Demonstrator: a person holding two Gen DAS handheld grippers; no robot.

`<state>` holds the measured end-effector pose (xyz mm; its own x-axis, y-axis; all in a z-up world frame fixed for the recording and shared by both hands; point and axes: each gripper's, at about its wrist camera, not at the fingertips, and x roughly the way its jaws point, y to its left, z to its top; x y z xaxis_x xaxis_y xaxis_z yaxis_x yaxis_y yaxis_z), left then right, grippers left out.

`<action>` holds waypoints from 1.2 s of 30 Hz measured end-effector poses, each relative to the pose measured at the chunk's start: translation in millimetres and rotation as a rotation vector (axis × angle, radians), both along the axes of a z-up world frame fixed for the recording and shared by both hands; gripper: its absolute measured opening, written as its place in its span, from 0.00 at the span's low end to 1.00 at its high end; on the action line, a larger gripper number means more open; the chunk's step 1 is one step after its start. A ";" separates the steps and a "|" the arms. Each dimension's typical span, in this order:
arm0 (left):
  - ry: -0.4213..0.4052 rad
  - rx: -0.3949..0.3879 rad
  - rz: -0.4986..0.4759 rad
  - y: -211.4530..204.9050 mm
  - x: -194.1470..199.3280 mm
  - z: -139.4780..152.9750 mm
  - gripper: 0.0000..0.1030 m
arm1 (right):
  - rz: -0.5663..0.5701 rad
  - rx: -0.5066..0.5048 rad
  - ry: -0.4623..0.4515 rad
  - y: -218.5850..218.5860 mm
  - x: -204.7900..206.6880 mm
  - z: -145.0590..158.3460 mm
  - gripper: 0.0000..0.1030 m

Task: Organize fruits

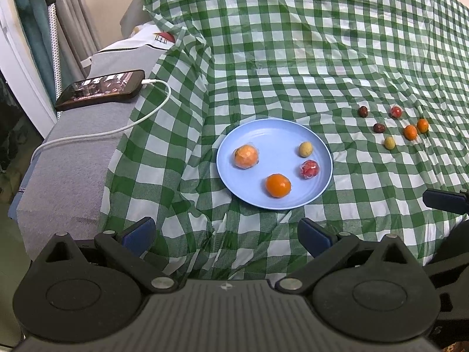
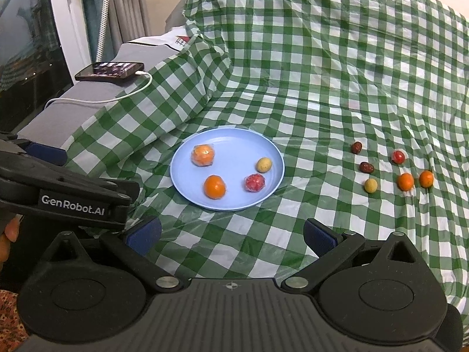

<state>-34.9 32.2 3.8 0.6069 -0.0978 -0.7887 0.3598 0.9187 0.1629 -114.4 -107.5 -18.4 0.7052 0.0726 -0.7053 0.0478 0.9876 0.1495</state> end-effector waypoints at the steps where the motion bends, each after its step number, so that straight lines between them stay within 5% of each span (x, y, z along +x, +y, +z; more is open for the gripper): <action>1: 0.002 0.002 0.001 -0.9 1.0 -0.5 1.00 | -0.005 0.003 0.002 -1.7 0.2 -1.1 0.99; 19: 0.046 0.025 -0.098 -74.3 32.2 -17.5 1.00 | -0.256 0.024 0.015 -89.9 -1.7 -24.5 0.99; 30: 0.085 -0.011 -0.282 -196.1 77.1 -55.7 1.00 | -0.517 -0.068 -0.018 -228.9 14.1 -56.9 0.99; 36: 0.042 0.051 -0.442 -271.1 101.3 -90.4 1.00 | -0.570 -0.086 -0.021 -298.7 51.3 -91.5 0.94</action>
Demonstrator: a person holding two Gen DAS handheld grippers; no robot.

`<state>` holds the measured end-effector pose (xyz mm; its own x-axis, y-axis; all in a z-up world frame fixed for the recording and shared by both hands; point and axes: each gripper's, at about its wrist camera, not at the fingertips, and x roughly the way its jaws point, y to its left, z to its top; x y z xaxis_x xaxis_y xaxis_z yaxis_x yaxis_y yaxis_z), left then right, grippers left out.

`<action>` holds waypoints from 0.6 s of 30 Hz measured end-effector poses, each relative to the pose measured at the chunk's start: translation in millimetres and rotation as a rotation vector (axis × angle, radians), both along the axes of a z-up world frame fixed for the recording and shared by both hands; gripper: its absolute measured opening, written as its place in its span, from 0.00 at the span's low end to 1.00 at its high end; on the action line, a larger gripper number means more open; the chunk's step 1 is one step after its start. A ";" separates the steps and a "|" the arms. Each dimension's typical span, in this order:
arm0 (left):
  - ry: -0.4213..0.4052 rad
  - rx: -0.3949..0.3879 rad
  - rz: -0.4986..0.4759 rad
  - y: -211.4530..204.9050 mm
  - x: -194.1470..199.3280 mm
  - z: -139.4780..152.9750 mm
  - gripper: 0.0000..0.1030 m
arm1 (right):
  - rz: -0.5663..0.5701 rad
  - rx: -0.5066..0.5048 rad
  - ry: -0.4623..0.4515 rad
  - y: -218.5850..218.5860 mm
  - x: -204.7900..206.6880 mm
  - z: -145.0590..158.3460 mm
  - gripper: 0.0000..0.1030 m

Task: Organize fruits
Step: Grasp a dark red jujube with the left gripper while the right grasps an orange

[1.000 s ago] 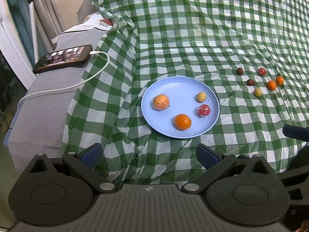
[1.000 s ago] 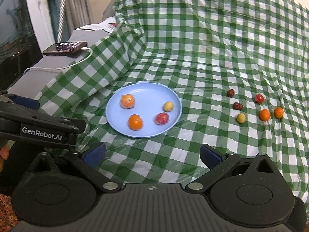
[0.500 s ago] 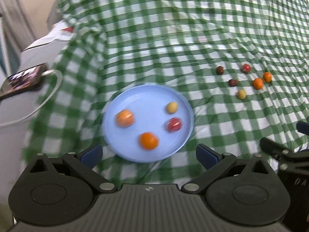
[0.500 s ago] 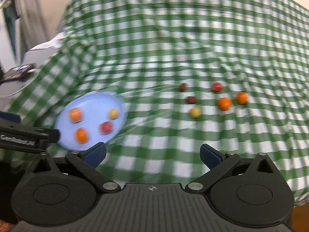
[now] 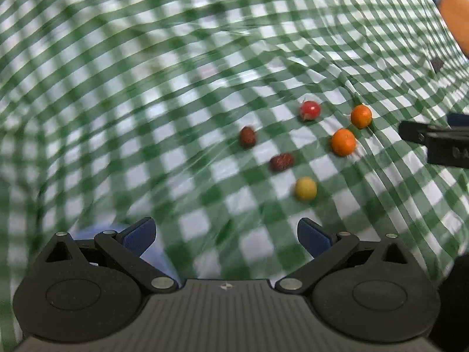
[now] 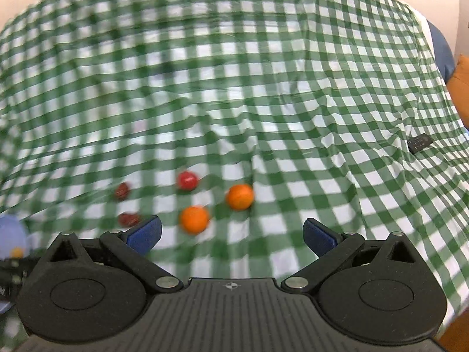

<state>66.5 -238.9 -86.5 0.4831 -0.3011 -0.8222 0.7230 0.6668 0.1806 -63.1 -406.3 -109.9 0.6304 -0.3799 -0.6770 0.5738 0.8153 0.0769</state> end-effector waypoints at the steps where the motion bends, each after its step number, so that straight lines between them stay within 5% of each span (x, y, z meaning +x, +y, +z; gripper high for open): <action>1: 0.002 0.000 -0.008 -10.7 6.8 -5.6 1.00 | 0.005 -0.007 0.009 -8.6 8.1 -7.2 0.92; 4: 0.036 -0.013 -0.014 -37.5 29.3 -19.5 0.99 | 0.019 -0.014 0.039 -29.5 31.1 -27.8 0.68; 11: 0.110 -0.051 -0.015 -75.0 59.8 -41.0 0.94 | 0.070 0.006 0.062 -50.1 71.0 -65.7 0.65; 14: 0.125 -0.040 -0.022 -84.4 66.3 -53.9 0.91 | 0.099 0.015 0.079 -54.0 80.1 -81.6 0.50; 15: 0.133 -0.031 -0.026 -86.8 67.7 -58.4 0.85 | 0.099 0.029 0.087 -56.3 81.7 -87.2 0.49; 17: 0.175 -0.012 -0.041 -90.8 68.9 -66.5 0.43 | 0.085 0.043 0.057 -58.6 78.4 -89.8 0.39; 18: 0.189 -0.027 -0.045 -89.9 68.3 -66.2 0.35 | 0.090 0.041 0.053 -58.5 77.4 -88.9 0.37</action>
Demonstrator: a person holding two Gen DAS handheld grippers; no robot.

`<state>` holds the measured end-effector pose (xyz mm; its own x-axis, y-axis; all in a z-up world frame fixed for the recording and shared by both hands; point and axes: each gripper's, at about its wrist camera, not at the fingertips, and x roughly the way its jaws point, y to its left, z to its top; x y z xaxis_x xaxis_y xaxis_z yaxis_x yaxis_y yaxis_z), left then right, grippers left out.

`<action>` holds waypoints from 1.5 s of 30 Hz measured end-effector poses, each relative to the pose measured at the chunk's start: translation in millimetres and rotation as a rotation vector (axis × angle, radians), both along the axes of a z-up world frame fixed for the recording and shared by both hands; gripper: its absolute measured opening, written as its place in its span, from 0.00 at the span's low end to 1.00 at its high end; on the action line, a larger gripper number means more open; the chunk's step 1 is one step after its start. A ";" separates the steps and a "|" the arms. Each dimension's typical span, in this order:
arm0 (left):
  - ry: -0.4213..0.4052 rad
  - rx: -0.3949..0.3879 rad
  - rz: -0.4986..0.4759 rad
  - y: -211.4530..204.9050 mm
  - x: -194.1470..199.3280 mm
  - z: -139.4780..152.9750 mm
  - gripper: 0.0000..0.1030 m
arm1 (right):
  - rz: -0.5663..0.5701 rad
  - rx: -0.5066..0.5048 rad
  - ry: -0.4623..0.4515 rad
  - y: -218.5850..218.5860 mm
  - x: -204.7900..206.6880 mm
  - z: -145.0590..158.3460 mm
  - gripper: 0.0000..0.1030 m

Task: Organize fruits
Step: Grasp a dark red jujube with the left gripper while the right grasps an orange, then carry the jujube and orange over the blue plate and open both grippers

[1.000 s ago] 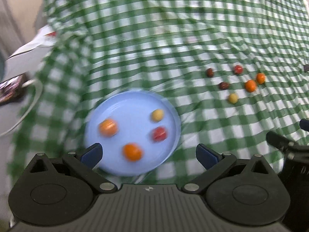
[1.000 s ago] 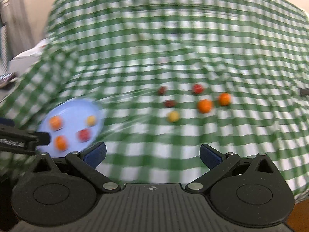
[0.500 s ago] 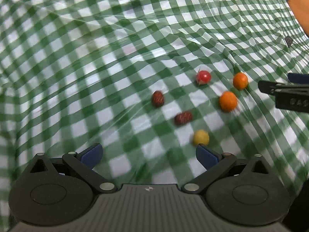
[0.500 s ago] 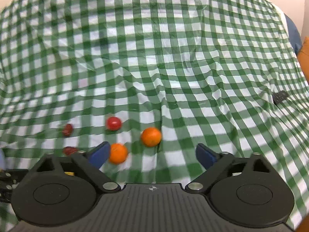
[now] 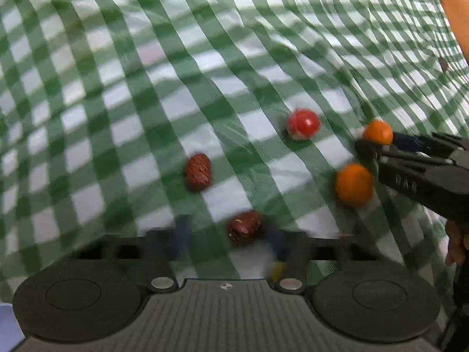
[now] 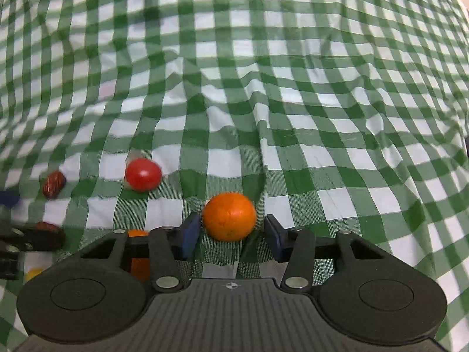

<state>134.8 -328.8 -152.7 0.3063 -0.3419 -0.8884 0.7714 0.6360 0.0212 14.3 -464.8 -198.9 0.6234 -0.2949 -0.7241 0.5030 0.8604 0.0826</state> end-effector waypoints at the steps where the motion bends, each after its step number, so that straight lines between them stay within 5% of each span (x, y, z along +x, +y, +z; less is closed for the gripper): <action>1: -0.010 -0.010 -0.002 1.2 -2.3 2.8 0.21 | -0.004 0.001 -0.006 -0.1 -1.8 1.1 0.37; 12: -0.014 -0.054 0.128 66.3 -11.7 59.3 0.21 | -0.168 -0.021 -0.042 -4.8 -53.2 42.8 0.36; 26: -0.092 -0.041 0.298 238.8 -96.8 143.2 0.21 | 0.170 0.075 -0.137 166.5 -116.7 143.7 0.36; 35: -0.088 -0.060 0.373 320.2 -147.5 156.7 0.21 | 0.398 0.148 -0.133 284.2 -132.3 173.7 0.36; 45: -0.082 -0.113 0.425 360.9 -176.7 158.5 0.21 | 0.554 0.062 -0.125 350.8 -154.4 190.6 0.36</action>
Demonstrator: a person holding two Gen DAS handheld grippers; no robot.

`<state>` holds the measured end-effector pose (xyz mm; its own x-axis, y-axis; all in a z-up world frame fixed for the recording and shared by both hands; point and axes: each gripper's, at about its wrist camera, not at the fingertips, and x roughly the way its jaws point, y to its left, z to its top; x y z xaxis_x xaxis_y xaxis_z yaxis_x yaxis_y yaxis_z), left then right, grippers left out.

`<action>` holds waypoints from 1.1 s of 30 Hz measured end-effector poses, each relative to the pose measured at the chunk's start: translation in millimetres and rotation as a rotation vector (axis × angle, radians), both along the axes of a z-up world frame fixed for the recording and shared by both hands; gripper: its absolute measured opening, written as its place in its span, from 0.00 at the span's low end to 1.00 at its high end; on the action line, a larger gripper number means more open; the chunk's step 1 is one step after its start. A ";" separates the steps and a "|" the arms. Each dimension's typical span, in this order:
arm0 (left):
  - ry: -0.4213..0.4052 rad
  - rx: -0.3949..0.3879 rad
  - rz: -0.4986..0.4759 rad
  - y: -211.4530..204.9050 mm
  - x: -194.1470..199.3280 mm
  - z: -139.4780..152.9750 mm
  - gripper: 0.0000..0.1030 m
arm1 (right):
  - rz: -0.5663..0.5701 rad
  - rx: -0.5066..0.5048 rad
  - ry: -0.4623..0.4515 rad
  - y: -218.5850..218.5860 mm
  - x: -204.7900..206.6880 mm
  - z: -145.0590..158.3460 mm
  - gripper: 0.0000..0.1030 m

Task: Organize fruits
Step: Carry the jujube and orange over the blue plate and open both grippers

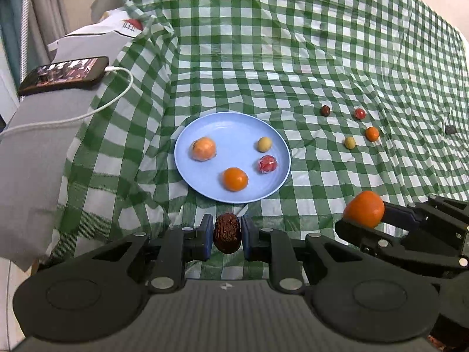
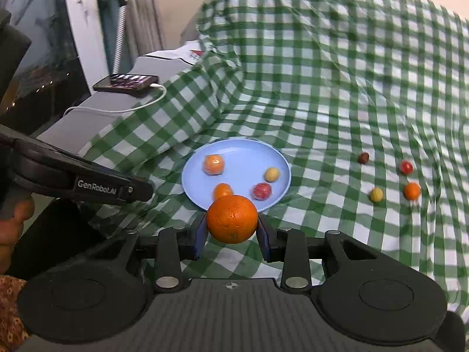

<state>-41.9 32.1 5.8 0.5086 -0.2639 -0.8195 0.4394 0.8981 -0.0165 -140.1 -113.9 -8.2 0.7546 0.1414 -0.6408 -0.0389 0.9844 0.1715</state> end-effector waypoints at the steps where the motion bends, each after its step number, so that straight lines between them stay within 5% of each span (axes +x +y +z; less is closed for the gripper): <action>1: -0.001 -0.006 0.001 3.7 -1.7 1.3 0.21 | -0.002 -0.004 -0.002 0.7 -0.4 1.3 0.36; 33: -0.017 -0.039 0.014 11.3 -2.3 4.5 0.21 | 0.004 -0.015 0.013 2.4 0.6 0.4 0.36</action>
<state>-44.2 43.4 10.3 0.5260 -0.2882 -0.8002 0.4276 0.9029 -0.0441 -139.5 -111.5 -7.8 0.7459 0.1348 -0.6522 -0.0406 0.9867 0.1575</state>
